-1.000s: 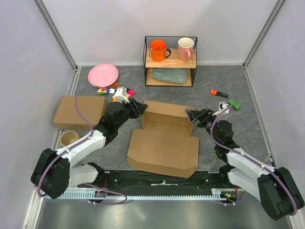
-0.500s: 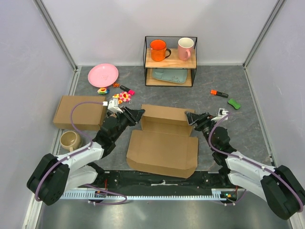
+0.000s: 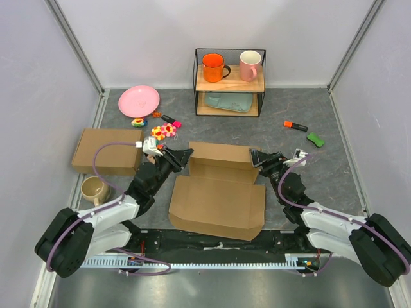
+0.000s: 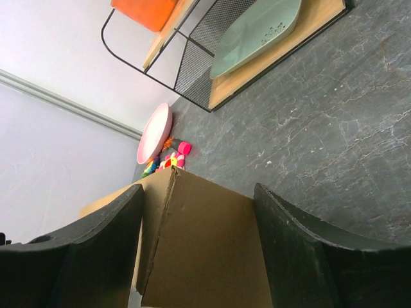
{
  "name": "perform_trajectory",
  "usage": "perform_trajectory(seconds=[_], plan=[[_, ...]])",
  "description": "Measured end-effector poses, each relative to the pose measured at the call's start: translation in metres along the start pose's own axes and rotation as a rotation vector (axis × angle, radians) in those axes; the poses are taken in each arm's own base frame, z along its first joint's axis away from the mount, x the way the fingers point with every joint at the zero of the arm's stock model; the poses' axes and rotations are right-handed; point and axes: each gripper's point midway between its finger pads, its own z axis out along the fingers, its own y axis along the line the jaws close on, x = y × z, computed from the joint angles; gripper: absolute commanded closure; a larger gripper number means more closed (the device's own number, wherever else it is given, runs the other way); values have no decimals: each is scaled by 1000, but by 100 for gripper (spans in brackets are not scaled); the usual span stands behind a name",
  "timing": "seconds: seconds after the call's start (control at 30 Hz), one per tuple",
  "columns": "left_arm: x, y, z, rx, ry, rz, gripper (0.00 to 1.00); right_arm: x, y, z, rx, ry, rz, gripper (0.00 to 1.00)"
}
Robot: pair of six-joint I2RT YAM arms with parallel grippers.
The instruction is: Fold the paper box
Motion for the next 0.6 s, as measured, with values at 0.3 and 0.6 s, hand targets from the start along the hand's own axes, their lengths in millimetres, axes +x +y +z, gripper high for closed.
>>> perform_trajectory(seconds=[0.3, 0.6], plan=[[-3, -2, -6, -23, 12, 3, 70, 2, 4, -9, 6, 40, -17, 23], [-7, -4, -13, -144, 88, 29, 41, -4, 6, -17, 107, 107, -119, 10]])
